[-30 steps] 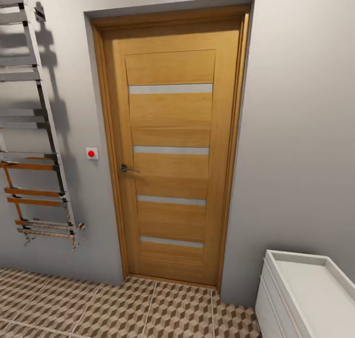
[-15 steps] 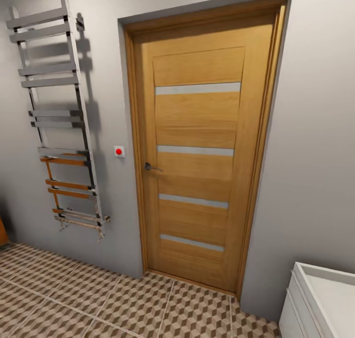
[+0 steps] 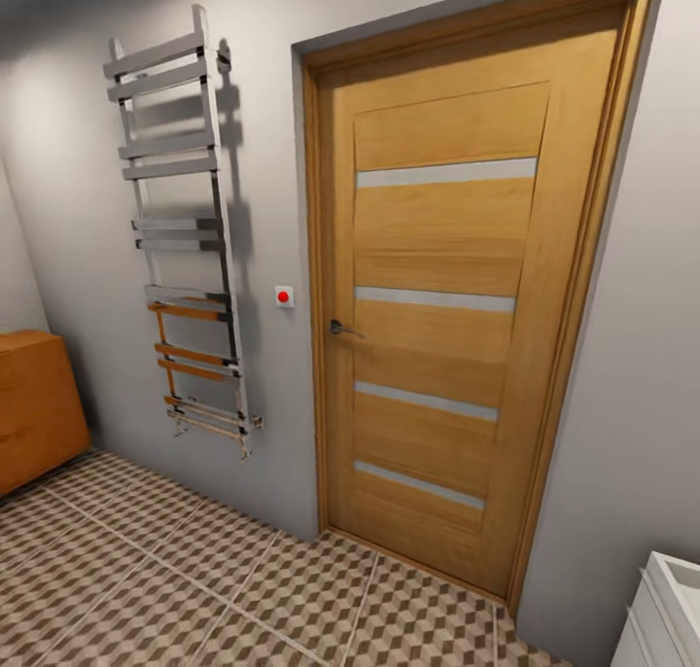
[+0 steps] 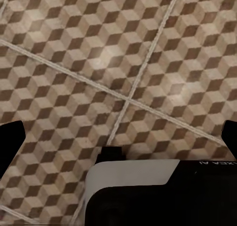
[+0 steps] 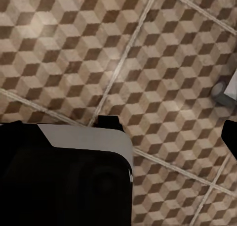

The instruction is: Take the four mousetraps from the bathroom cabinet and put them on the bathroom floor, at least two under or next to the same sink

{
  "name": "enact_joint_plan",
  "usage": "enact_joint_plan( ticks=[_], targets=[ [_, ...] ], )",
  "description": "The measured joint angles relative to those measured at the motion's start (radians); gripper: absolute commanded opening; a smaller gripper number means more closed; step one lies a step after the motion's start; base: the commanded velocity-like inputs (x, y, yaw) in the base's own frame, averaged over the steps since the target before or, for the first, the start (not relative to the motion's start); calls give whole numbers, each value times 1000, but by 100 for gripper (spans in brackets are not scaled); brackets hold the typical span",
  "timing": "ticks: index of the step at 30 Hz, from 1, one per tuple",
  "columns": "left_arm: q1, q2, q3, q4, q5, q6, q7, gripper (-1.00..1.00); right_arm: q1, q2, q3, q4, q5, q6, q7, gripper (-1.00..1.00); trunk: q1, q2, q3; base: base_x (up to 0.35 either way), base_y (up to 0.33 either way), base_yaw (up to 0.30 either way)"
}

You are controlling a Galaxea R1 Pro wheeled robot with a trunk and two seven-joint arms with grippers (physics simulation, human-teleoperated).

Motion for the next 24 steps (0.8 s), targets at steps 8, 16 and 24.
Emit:
enact_joint_plan(
  ticks=[8, 16, 24],
  targets=[
    [0, 0, 0, 0, 1, 0, 0, 100, 0, 0, 0, 0, 0, 1, 0, 100, 0, 0, 0, 0, 0, 296],
    [0, 0, 0, 0, 2, 0, 0, 100, 0, 0, 0, 0, 0, 2, 0, 100, 0, 0, 0, 0, 0, 296],
    [0, 0, 0, 0, 2, 0, 0, 100, 0, -2, 1, 0, 1, 5, 0, 100, 0, 0, 0, 0, 0, 299]
  ],
)
